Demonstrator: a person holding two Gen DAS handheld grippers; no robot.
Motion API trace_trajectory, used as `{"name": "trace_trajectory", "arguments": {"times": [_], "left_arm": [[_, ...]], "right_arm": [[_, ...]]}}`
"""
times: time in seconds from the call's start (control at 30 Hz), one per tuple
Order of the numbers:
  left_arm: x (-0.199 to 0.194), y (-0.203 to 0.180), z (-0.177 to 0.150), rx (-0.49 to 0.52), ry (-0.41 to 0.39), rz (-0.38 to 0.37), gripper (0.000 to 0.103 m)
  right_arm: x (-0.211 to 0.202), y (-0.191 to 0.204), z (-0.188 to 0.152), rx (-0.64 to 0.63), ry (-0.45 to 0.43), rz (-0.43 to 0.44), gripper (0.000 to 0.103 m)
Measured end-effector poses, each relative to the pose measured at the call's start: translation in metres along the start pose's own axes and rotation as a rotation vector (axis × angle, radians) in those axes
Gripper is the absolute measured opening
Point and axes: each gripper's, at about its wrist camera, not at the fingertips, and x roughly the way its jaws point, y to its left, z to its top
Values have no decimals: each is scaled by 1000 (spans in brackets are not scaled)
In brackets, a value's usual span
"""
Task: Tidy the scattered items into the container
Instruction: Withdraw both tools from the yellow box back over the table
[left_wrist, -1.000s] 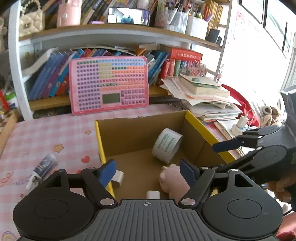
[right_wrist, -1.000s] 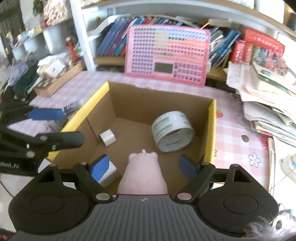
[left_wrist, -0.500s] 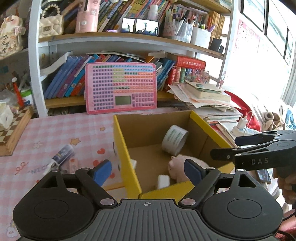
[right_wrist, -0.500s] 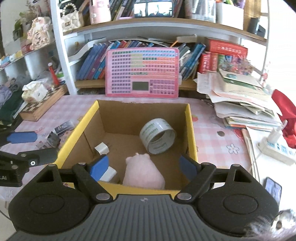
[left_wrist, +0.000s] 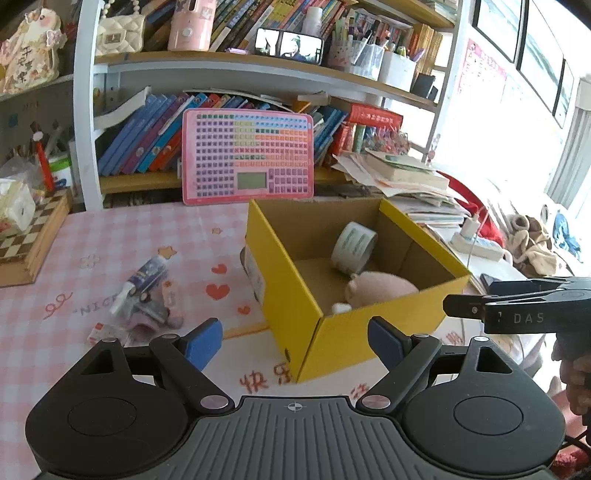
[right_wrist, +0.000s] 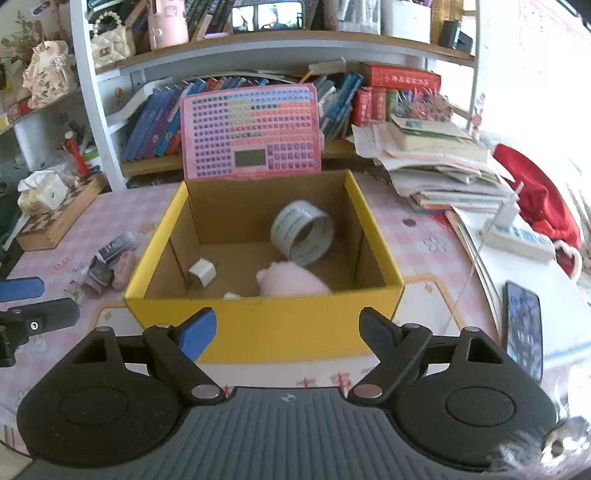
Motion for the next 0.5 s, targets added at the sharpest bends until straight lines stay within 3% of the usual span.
{"name": "trace_trajectory", "arguments": {"times": [0.5], "left_arm": [[-26,30,-34,40,67,-19,88]], "right_arm": [[-19,62,-48,18,46,-46,84]]}}
